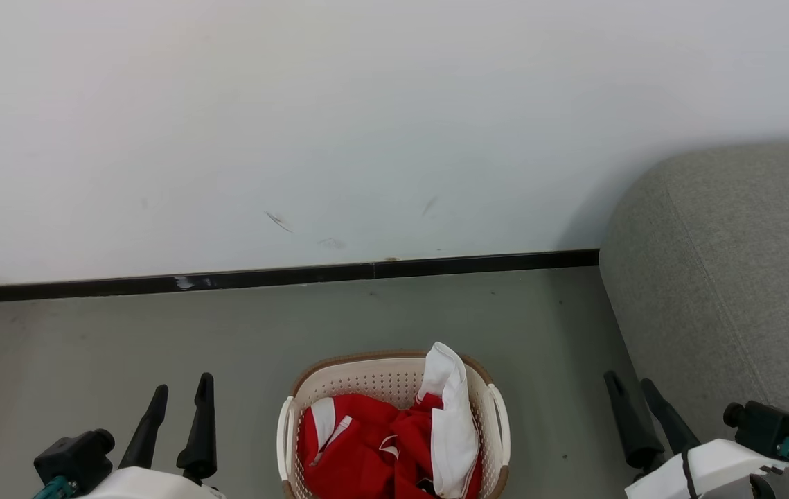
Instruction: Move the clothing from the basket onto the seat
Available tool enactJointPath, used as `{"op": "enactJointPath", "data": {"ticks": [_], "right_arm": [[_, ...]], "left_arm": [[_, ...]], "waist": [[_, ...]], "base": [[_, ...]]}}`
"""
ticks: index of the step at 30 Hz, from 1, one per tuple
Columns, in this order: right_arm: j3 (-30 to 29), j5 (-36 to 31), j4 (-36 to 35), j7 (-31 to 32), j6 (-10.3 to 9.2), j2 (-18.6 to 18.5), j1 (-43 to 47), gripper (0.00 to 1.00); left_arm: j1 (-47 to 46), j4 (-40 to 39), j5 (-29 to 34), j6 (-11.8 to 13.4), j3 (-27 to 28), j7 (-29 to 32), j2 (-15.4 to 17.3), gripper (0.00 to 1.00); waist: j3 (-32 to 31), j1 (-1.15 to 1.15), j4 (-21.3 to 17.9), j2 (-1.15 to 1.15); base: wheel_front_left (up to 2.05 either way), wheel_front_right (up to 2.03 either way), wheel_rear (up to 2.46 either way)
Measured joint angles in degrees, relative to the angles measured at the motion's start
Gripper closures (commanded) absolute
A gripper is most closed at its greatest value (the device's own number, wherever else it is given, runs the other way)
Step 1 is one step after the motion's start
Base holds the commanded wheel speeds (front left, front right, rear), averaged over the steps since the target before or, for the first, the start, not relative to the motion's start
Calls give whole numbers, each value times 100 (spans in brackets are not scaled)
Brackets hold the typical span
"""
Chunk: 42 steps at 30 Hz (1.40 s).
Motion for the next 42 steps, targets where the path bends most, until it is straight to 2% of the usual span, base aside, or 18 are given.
{"op": "enactJointPath", "data": {"ticks": [13,33,42], "right_arm": [[156,-1343,-151,-259,3,40,81,0],[279,-3064,-374,-660,4,45,123,0],[230,-3170,-399,-698,4,47,126,0]], "left_arm": [[19,-229,1111,237,-110,-288,11,0],[132,-167,2504,649,-156,-702,25,0],[132,-57,2560,680,-155,-745,21,0]], "waist": [[31,-13,7,0],[73,-15,-5,0],[99,-16,-24,0]], "base": [[0,0,0],[0,0,0],[0,0,0]]}}
